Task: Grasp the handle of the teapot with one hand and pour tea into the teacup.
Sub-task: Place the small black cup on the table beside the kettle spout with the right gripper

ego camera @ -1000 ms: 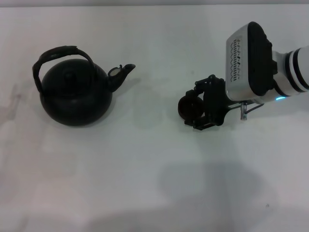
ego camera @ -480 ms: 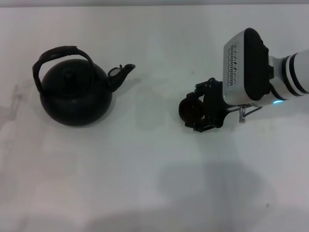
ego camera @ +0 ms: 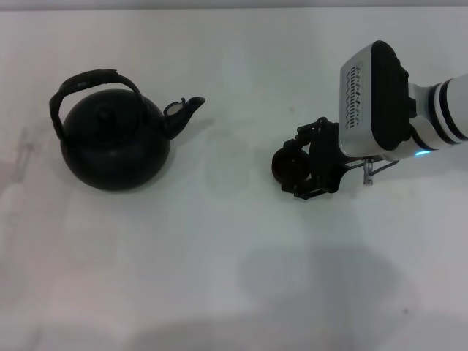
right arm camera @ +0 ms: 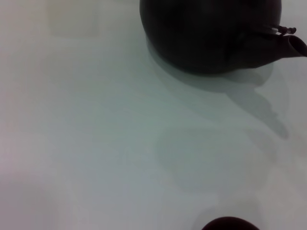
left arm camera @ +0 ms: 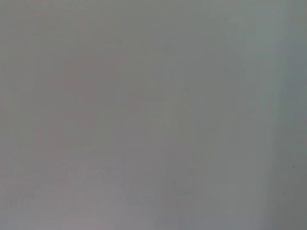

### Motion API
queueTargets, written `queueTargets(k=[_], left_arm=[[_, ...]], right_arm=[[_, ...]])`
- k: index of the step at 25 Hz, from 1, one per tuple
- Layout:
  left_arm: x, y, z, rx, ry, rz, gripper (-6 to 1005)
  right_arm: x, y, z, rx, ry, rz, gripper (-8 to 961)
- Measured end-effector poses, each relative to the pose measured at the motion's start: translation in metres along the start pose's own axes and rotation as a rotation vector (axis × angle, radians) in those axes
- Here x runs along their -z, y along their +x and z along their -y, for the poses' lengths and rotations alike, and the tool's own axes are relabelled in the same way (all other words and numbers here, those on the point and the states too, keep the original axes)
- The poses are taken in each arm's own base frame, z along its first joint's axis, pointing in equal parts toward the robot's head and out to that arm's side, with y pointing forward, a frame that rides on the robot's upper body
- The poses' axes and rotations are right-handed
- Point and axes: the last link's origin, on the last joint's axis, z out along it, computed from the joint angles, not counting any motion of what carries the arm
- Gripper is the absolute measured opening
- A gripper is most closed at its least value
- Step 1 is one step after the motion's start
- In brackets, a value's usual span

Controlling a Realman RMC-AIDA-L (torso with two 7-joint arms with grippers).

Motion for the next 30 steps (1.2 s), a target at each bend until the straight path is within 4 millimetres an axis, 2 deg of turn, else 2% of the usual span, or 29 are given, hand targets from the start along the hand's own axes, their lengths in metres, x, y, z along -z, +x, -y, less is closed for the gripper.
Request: queueTargets(k=[8, 13, 18, 24, 30], left_arm=[[0.000, 0.000, 0.000, 0.000, 0.001, 0.001, 677], [0.000, 0.000, 0.000, 0.000, 0.001, 0.002, 670], [0.001, -0.001, 0.001, -0.002, 0.003, 0.003, 663], [0.006, 0.000, 0.000, -0.005, -0.001, -0.007, 655], [0.016, 0.005, -0.012, -0.015, -0.097, -0.048, 647]], right_arm=[[0.002, 0.002, 0.001, -0.002, 0.003, -0.004, 799], [0.003, 0.000, 0.002, 0.002, 0.008, 0.002, 866], [0.004, -0.001, 0.002, -0.007, 0.000, 0.012, 865], [0.015, -0.003, 0.001, -0.028, -0.029, 0.044, 866], [0.037, -0.012, 0.002, -0.046, -0.039, 0.134, 867]])
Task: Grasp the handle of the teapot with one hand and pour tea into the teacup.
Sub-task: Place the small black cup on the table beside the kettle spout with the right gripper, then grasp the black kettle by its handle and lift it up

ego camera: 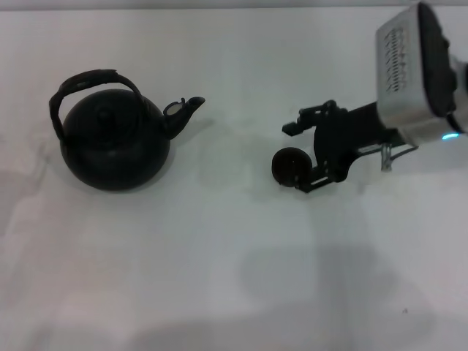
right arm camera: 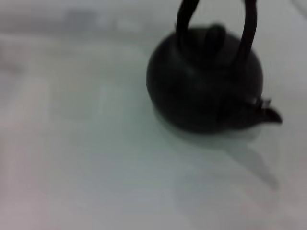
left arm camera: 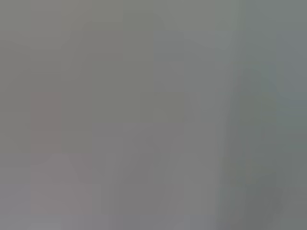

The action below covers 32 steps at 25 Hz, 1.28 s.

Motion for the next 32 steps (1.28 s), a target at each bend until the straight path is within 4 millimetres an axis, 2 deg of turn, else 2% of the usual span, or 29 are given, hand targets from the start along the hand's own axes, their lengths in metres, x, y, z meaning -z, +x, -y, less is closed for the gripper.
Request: queueTargets(k=[4, 9, 21, 32], left_arm=[[0.005, 0.008, -0.013, -0.002, -0.086, -0.057, 641], [0.004, 0.012, -0.025, 0.006, -0.161, -0.086, 634], [-0.023, -0.006, -0.041, 0.069, -0.173, 0.024, 618], [-0.023, -0.010, -0.046, 0.082, -0.184, 0.053, 603]], right_arm=[[0.014, -0.008, 0.002, 0.007, 0.020, 0.050, 868], [0.024, -0.009, 0.005, 0.010, 0.054, 0.071, 869], [0.022, -0.008, 0.003, 0.023, 0.052, 0.095, 870], [0.018, -0.002, 0.006, 0.003, 0.067, 0.088, 871]])
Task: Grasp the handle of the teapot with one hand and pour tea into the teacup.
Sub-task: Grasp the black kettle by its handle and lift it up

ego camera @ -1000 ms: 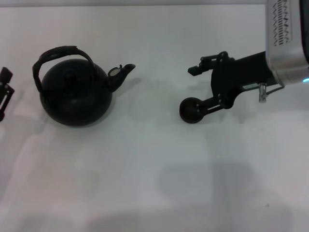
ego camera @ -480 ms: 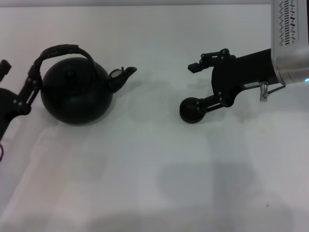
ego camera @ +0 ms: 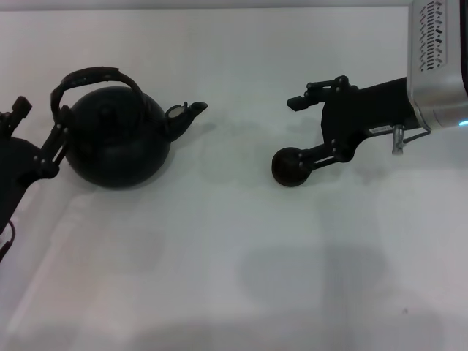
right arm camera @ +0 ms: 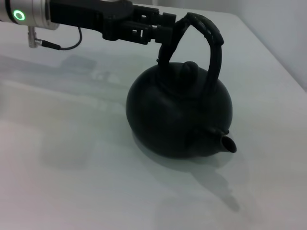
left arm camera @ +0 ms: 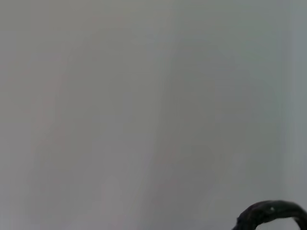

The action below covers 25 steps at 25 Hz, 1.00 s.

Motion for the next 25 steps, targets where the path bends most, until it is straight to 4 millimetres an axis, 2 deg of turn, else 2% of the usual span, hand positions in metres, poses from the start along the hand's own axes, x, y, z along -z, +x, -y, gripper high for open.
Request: queueTargets(k=[18, 24, 25], left_arm=[[-0.0068, -0.0029, 0.0031, 0.046, 0.009, 0.031, 578], [-0.0071, -0.0030, 0.0028, 0.048, 0.011, 0.030, 495], [-0.0074, -0.0029, 0.0027, 0.048, 0.010, 0.029, 450]], right_arm=[[-0.0061, 0.0001, -0.0050, -0.004, -0.023, 0.011, 865], [-0.0064, 0.0004, -0.0042, -0.005, -0.019, 0.010, 864], [-0.0066, 0.0007, -0.0045, -0.004, -0.019, 0.010, 864]])
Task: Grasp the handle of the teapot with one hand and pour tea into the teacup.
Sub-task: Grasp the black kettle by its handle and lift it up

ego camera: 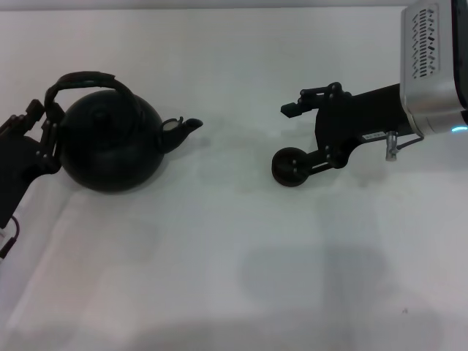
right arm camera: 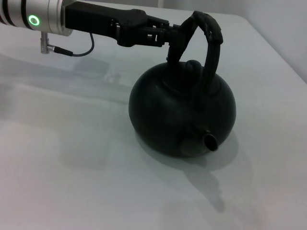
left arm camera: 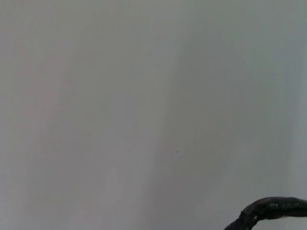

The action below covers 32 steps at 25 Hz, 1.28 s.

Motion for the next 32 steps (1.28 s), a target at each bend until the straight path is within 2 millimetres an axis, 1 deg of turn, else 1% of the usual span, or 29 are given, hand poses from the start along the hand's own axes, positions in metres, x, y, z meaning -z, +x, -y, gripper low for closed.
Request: queueTargets(k=[5, 12, 18, 22, 25, 28, 32], left_arm=[[-0.002, 0.001, 0.001, -0.001, 0.005, -0.003, 223], [-0.008, 0.003, 0.005, -0.006, 0.020, -0.006, 134], [-0.016, 0.012, 0.008, -0.036, -0.012, -0.035, 136], [-0.026, 0.020, 0.010, -0.028, -0.056, -0.047, 136], [-0.037, 0.025, 0.014, -0.018, -0.107, -0.025, 135], [-0.053, 0.032, 0.020, -0.010, -0.161, 0.036, 135], [-0.069, 0.046, 0.028, -0.006, -0.194, 0.079, 135]], right_arm=[[-0.002, 0.001, -0.002, 0.003, -0.006, -0.002, 864], [-0.004, 0.006, -0.007, -0.018, -0.018, 0.011, 863], [-0.004, 0.009, -0.007, -0.016, -0.006, 0.034, 863], [-0.002, 0.012, -0.007, -0.016, 0.011, 0.051, 862], [-0.002, 0.014, -0.006, -0.014, 0.028, 0.050, 862], [-0.002, 0.014, -0.005, -0.013, 0.036, 0.056, 862], [-0.002, 0.014, -0.004, -0.014, 0.049, 0.070, 862]])
